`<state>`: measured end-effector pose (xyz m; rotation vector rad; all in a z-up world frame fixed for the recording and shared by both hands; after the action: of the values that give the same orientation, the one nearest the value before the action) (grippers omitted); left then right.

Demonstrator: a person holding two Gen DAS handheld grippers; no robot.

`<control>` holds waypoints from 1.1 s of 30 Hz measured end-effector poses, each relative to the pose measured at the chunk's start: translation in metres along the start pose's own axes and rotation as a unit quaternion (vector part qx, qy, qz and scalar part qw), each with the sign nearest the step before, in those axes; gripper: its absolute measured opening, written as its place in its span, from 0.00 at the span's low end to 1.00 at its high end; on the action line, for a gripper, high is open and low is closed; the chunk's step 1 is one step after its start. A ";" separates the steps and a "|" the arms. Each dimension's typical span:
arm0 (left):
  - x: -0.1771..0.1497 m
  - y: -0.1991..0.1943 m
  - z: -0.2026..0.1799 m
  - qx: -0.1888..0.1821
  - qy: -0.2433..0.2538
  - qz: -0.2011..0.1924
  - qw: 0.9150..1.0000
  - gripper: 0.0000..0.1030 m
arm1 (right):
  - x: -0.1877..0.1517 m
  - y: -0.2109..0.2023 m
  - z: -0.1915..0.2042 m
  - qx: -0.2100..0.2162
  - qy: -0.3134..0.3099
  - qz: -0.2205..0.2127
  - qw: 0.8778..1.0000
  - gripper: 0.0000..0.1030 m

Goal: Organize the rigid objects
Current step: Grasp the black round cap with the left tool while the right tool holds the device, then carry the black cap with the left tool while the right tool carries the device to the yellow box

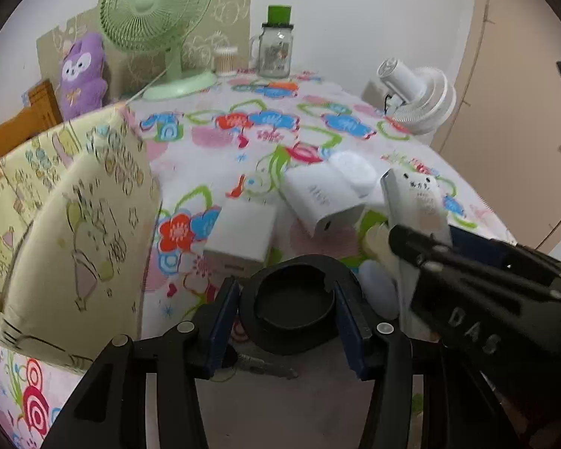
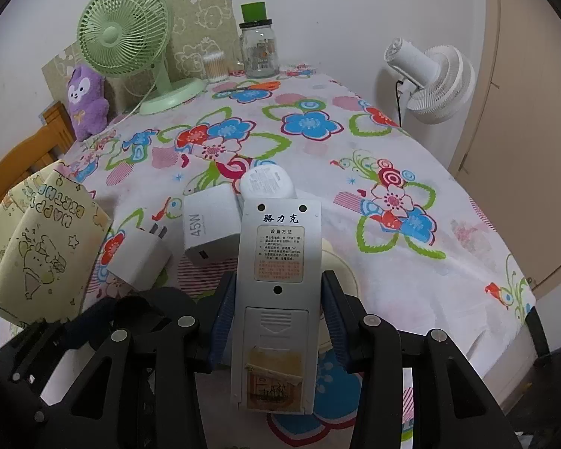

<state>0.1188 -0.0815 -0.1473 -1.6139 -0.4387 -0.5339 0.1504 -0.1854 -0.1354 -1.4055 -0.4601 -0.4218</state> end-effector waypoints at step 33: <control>0.037 -0.090 0.030 0.015 0.026 -0.070 0.997 0.51 | 0.029 -0.092 0.059 -0.018 -0.039 -0.064 0.997 0.46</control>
<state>0.0997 -0.0426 -0.0547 -1.5453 -0.5203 -0.6700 0.1219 -0.1384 -0.0370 -1.4348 -0.6123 -0.4819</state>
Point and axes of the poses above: each gripper's, at about its wrist camera, not at the fingertips, and y roughly the way its jaws point, z to its left, x to its top, the point moved 4 cm from there along y, roughly the way its jaws point, and after that the axes turned 4 degrees about z, right-handed, at the moved point
